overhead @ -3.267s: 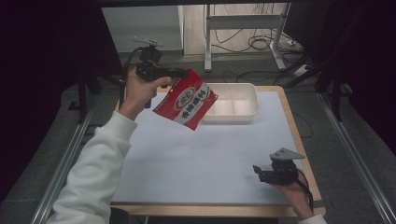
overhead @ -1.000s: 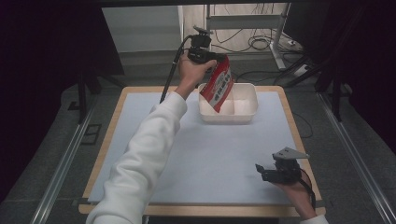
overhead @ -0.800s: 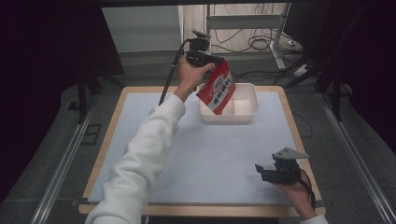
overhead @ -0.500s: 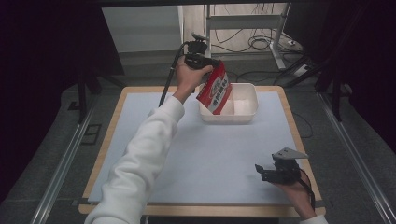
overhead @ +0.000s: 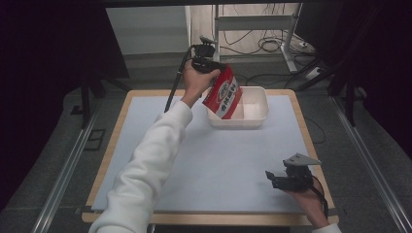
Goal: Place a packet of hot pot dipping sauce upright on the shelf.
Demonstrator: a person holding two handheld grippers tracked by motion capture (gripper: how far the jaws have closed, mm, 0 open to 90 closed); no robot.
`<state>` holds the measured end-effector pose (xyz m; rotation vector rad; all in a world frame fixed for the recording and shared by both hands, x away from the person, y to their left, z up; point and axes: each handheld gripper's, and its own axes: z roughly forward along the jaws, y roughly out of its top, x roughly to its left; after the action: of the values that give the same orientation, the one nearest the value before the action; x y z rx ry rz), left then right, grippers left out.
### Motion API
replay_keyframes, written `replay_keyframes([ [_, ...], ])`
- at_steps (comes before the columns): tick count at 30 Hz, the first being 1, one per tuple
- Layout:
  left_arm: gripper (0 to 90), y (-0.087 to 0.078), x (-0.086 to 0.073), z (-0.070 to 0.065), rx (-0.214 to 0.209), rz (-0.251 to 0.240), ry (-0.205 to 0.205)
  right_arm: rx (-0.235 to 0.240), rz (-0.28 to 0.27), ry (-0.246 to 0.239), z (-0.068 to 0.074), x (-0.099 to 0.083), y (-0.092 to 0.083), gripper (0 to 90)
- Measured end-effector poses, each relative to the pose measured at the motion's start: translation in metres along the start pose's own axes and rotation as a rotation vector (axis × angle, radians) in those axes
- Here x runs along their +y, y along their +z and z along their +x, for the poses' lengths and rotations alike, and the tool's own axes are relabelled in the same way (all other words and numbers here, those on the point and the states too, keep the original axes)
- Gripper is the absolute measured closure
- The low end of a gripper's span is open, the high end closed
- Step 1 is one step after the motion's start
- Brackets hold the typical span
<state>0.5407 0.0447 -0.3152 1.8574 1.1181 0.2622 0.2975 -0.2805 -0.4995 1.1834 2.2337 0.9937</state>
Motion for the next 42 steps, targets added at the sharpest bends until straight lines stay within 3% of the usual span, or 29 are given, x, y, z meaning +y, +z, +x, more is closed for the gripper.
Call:
replay_keyframes([
  [27, 89.7, 0.027, 0.009, -0.014, 0.026, 0.023, 0.014, 0.003, 0.001, 0.003, 0.0, 0.0, 0.0, 20.0],
  [42, 89.3, 0.051, 0.016, -0.021, -0.009, 0.047, 0.005, 0.001, -0.001, 0.006, -0.003, -0.001, 0.0, 20.0],
])
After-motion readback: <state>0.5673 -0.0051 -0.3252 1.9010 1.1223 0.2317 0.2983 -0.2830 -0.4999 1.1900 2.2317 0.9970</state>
